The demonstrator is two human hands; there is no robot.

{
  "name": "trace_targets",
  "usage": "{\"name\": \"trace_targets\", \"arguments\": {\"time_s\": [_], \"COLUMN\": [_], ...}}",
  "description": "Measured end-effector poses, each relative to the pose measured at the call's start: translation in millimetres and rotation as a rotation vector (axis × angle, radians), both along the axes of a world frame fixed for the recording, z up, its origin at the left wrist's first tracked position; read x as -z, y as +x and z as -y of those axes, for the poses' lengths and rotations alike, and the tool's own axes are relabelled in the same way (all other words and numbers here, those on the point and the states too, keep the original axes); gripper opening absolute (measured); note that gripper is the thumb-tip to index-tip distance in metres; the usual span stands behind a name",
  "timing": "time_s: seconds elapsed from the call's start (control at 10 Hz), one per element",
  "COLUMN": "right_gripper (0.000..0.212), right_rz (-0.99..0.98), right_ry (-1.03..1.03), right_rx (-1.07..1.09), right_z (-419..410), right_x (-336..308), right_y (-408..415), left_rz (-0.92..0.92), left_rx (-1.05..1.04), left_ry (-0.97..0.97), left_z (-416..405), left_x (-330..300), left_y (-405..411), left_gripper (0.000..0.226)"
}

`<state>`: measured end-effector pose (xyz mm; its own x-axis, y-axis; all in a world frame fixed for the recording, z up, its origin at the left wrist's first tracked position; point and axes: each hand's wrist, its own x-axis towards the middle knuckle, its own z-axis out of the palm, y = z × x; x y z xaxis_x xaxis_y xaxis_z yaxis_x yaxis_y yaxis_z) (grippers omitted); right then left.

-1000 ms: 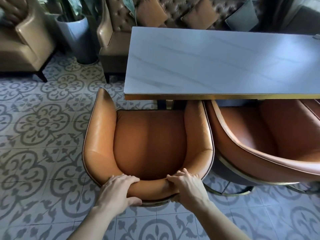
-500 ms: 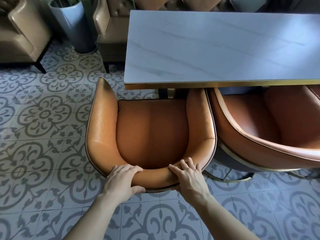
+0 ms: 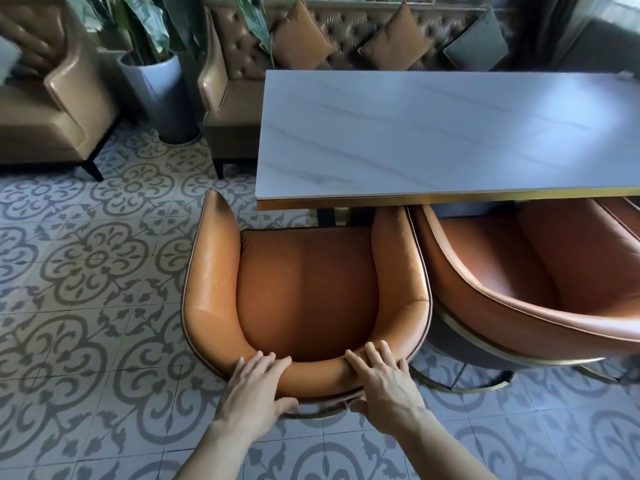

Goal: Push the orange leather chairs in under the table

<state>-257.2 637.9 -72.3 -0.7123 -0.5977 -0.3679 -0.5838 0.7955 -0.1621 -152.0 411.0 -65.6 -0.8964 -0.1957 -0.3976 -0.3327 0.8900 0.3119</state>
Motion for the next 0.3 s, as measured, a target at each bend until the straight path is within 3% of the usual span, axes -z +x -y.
{"name": "trace_targets", "arguments": {"time_s": [0.1, 0.3], "right_gripper": [0.071, 0.074], "right_rz": [0.043, 0.109], "right_ry": [-0.032, -0.026], "right_rx": [0.05, 0.171], "right_z": [-2, -4], "right_x": [-30, -107], "right_y": [22, 63], "left_rz": [0.011, 0.002], "left_rx": [0.031, 0.007], "left_ry": [0.026, 0.043], "left_z": [-3, 21], "left_x": [-25, -98], "left_y": [14, 57], "left_gripper": [0.072, 0.068]}}
